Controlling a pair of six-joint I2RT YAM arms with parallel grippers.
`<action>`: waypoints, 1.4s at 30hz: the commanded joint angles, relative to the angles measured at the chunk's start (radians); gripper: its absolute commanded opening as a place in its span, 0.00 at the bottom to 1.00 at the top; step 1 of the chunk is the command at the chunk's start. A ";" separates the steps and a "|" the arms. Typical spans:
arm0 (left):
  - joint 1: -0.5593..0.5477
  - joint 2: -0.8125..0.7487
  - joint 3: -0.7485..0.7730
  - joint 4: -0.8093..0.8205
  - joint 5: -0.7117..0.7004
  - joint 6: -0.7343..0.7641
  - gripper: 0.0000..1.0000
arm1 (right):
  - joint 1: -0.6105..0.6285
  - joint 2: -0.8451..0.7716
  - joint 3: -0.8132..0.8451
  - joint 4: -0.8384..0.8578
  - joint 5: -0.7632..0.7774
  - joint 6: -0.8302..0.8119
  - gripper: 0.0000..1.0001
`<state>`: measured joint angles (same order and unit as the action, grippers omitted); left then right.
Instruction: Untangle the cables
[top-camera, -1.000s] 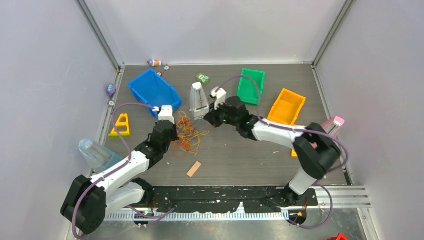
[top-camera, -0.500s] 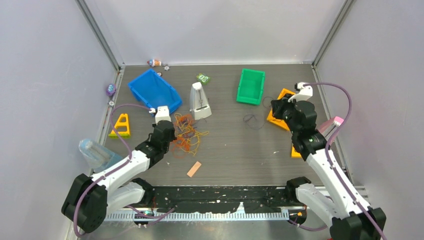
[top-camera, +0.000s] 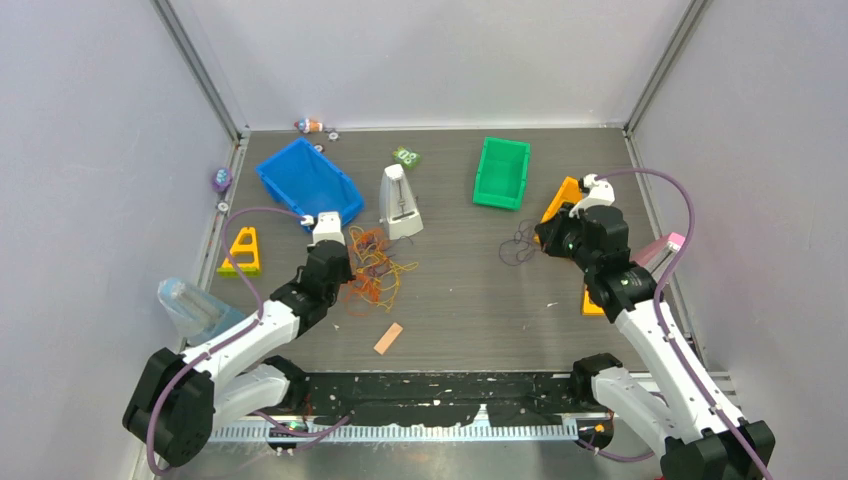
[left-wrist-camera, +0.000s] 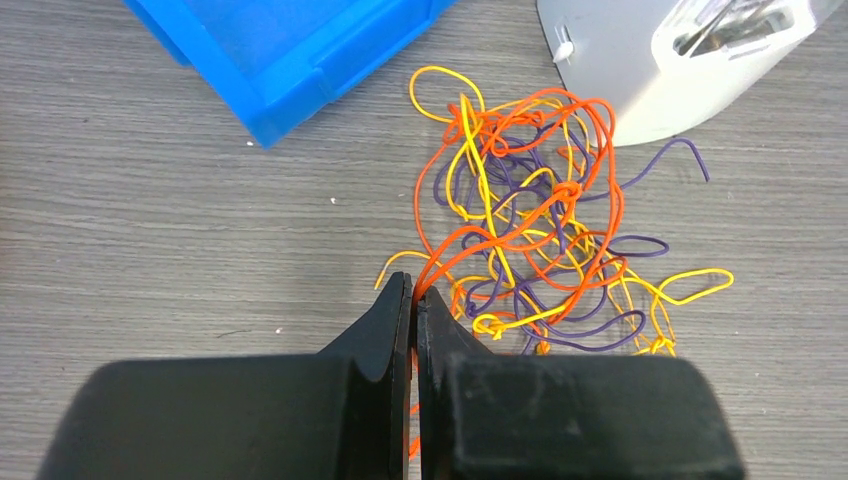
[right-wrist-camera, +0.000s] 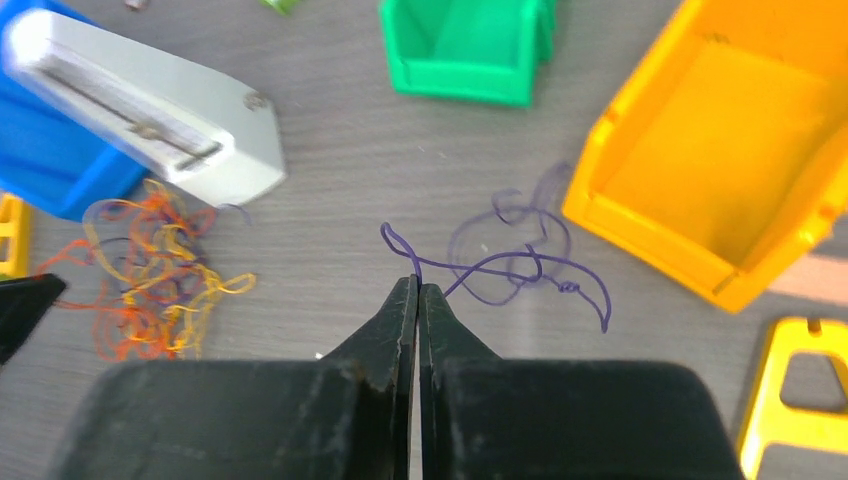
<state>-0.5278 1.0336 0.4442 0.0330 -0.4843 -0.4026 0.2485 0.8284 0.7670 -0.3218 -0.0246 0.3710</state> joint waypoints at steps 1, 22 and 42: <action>0.005 0.024 0.050 0.031 0.051 0.024 0.00 | 0.000 0.021 -0.107 -0.003 0.114 0.063 0.05; 0.005 0.020 0.049 0.039 0.088 0.031 0.00 | 0.000 0.595 0.009 0.145 0.107 0.117 0.95; 0.005 -0.002 0.041 0.039 0.096 0.031 0.00 | 0.149 0.880 0.245 -0.034 0.418 0.167 0.95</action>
<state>-0.5278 1.0573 0.4622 0.0341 -0.3889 -0.3840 0.3714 1.6749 0.9688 -0.2935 0.2867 0.5457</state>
